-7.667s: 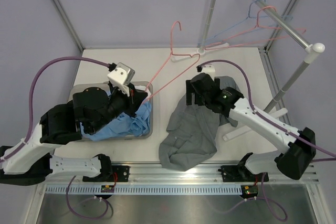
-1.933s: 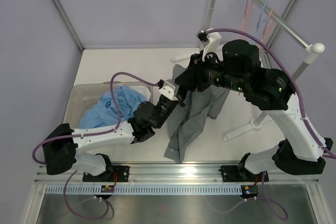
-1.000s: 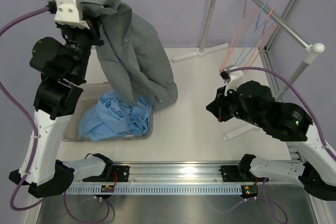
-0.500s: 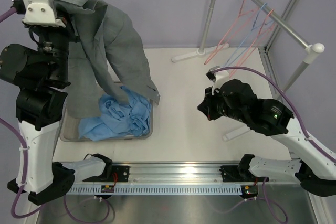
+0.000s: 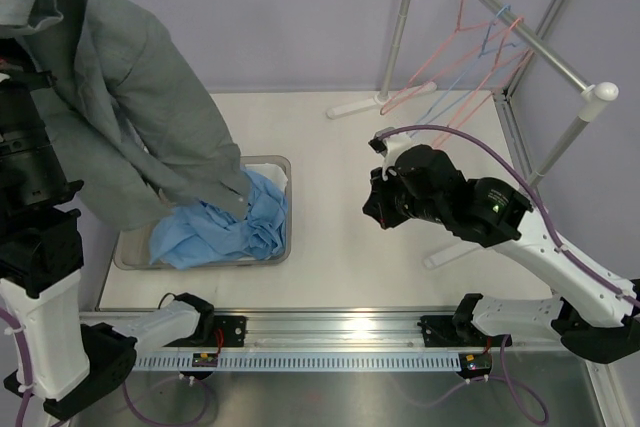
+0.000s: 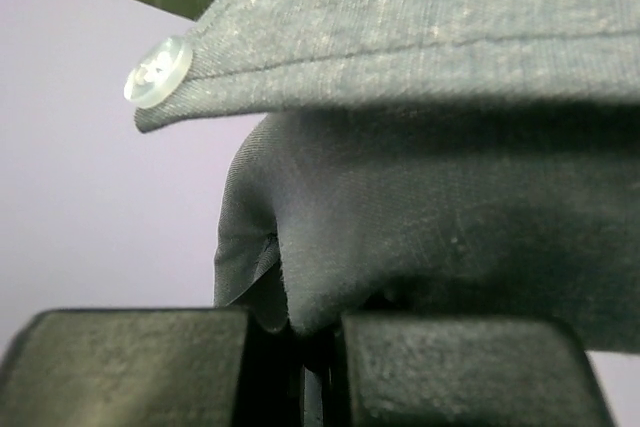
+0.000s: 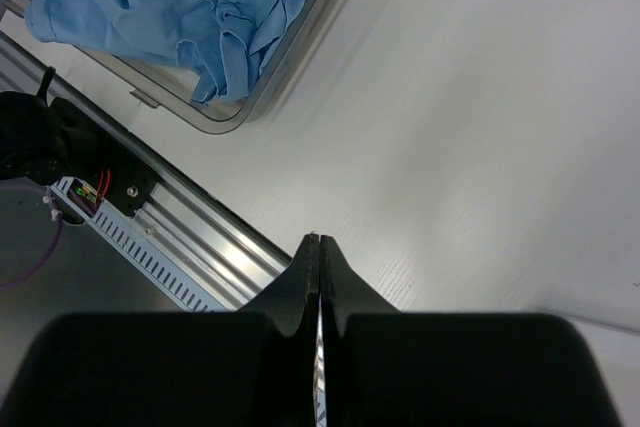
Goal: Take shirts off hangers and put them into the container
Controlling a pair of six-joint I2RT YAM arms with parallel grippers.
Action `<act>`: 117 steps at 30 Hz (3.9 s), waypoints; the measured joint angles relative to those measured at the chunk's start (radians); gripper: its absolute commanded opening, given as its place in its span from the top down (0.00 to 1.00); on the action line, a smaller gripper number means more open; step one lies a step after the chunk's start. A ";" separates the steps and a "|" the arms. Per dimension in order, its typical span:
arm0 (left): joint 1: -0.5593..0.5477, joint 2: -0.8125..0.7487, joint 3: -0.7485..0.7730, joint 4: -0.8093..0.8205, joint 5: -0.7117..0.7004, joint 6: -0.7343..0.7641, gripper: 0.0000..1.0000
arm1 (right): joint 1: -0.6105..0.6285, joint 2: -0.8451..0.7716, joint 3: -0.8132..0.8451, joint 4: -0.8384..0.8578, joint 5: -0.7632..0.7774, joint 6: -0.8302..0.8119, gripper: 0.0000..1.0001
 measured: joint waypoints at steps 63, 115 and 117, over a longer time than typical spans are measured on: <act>0.256 -0.262 -0.870 -0.326 0.366 -0.839 1.00 | 0.000 -0.153 -0.056 0.027 -0.015 0.003 1.00; 0.649 -0.568 -1.303 -0.693 0.215 -1.429 0.01 | 0.000 -0.271 -0.043 0.036 -0.023 0.048 0.03; 0.649 -0.626 -1.266 -0.731 0.156 -1.421 0.01 | 0.000 -0.257 -0.049 0.038 -0.021 0.046 0.00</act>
